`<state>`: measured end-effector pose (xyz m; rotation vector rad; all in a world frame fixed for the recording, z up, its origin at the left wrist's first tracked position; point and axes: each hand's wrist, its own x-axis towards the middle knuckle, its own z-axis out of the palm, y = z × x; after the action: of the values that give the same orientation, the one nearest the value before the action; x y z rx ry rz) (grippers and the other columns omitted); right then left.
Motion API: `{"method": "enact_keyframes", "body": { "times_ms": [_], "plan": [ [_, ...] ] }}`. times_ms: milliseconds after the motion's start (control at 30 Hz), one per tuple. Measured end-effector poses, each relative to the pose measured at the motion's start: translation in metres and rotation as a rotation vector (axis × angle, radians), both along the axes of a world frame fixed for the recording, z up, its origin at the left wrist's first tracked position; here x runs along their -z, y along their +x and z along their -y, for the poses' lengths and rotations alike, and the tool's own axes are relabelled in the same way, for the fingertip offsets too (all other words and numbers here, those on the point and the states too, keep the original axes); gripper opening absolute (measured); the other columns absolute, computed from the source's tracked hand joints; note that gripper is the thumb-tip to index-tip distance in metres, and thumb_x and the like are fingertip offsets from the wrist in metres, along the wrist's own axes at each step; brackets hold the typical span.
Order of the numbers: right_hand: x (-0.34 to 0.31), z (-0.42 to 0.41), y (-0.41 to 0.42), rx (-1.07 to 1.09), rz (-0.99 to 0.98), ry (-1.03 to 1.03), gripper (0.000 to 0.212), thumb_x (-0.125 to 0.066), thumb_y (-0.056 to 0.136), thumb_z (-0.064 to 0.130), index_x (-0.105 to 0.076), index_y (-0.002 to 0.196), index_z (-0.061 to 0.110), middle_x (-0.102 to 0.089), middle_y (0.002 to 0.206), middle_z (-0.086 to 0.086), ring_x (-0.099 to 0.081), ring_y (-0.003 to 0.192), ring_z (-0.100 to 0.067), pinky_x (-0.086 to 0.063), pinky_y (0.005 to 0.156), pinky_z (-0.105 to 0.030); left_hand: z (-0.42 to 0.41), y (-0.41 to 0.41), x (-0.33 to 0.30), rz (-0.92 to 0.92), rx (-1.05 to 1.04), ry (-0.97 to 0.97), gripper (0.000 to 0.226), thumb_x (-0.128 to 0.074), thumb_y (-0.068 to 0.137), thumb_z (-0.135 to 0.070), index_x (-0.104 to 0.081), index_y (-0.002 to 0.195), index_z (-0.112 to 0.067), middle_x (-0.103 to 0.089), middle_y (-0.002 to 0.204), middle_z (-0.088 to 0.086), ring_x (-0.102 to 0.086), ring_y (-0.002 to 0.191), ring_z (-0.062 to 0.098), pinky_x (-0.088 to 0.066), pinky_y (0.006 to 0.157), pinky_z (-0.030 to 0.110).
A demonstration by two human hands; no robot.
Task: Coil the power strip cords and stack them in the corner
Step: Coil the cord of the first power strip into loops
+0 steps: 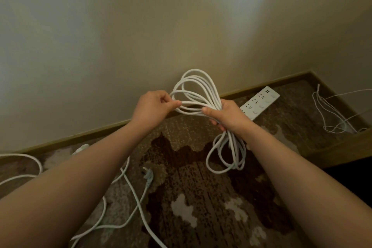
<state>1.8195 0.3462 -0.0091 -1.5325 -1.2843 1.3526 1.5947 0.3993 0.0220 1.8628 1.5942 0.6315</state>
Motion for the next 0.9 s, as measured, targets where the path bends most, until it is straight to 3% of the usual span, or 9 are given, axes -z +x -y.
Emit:
{"method": "enact_keyframes", "body": {
  "times_ms": [167,267,333,433,533,633,733,900],
  "plan": [
    [-0.002,0.003,0.013,0.174,0.064,0.028,0.026,-0.068,0.093,0.034,-0.065,0.094,0.008,-0.054,0.055,-0.001,-0.044,0.042,-0.012,-0.037,0.040,-0.023,-0.002,-0.025,0.014,-0.034,0.130,-0.082,0.029,-0.068,0.081,-0.042,-0.064,0.067,-0.017,-0.051,0.051,-0.008,-0.043,0.047,0.004,-0.033,0.049,0.024],
    [-0.005,0.000,0.022,0.326,0.021,0.030,0.031,-0.068,0.093,0.033,-0.065,0.102,0.004,-0.054,0.057,-0.003,-0.045,0.044,-0.014,-0.038,0.041,-0.024,-0.003,-0.042,0.020,0.036,0.167,-0.199,0.026,-0.062,0.088,-0.036,-0.066,0.068,-0.020,-0.046,0.041,-0.012,-0.039,0.040,0.001,-0.029,0.043,0.015],
    [-0.006,-0.002,0.024,0.348,0.004,0.018,0.032,-0.067,0.093,0.035,-0.065,0.104,0.005,-0.054,0.061,-0.005,-0.046,0.047,-0.015,-0.039,0.043,-0.025,-0.003,-0.049,0.023,0.116,0.129,-0.273,0.024,-0.059,0.090,-0.032,-0.068,0.071,-0.022,-0.042,0.039,-0.010,-0.035,0.038,0.003,-0.029,0.041,0.018],
    [-0.006,0.002,0.023,0.258,0.029,0.018,0.035,-0.062,0.095,0.041,-0.066,0.096,0.006,-0.054,0.059,-0.005,-0.044,0.045,-0.016,-0.038,0.041,-0.024,-0.001,-0.045,0.018,0.177,0.089,-0.269,0.024,-0.056,0.093,-0.027,-0.068,0.074,-0.021,-0.040,0.038,-0.010,-0.034,0.038,0.006,-0.029,0.043,0.021],
    [-0.006,0.008,0.018,0.090,0.072,-0.007,0.047,-0.053,0.099,0.046,-0.067,0.096,0.001,-0.054,0.057,-0.006,-0.043,0.042,-0.016,-0.037,0.039,-0.023,-0.003,-0.021,-0.007,0.299,0.111,-0.182,0.026,-0.053,0.093,-0.027,-0.068,0.072,-0.024,-0.042,0.040,-0.012,-0.034,0.036,0.001,-0.029,0.038,0.016],
    [-0.007,0.010,0.010,0.057,0.064,-0.004,0.048,-0.047,0.101,0.048,-0.068,0.094,0.005,-0.053,0.053,-0.005,-0.043,0.039,-0.013,-0.037,0.039,-0.023,-0.011,-0.001,-0.026,0.408,0.124,-0.161,0.028,-0.052,0.093,-0.027,-0.067,0.070,-0.023,-0.038,0.045,-0.009,-0.029,0.036,0.006,-0.023,0.036,0.015],
    [-0.014,0.010,0.013,0.139,-0.004,0.025,0.044,-0.045,0.101,0.049,-0.064,0.080,0.014,-0.050,0.051,-0.003,-0.040,0.037,-0.013,-0.035,0.041,-0.026,-0.013,-0.005,-0.018,0.312,0.064,-0.188,0.028,-0.048,0.096,-0.026,-0.065,0.074,-0.019,-0.041,0.049,-0.002,-0.034,0.037,0.009,-0.028,0.041,0.020],
    [-0.015,0.006,0.031,0.283,-0.090,-0.001,0.050,-0.050,0.096,0.058,-0.066,0.091,0.011,-0.050,0.054,-0.005,-0.041,0.040,-0.013,-0.035,0.043,-0.028,-0.007,-0.044,0.019,0.109,0.005,-0.251,0.033,-0.047,0.096,-0.032,-0.066,0.074,-0.017,-0.049,0.054,0.003,-0.045,0.049,0.016,-0.035,0.057,0.027]
  ]
}}
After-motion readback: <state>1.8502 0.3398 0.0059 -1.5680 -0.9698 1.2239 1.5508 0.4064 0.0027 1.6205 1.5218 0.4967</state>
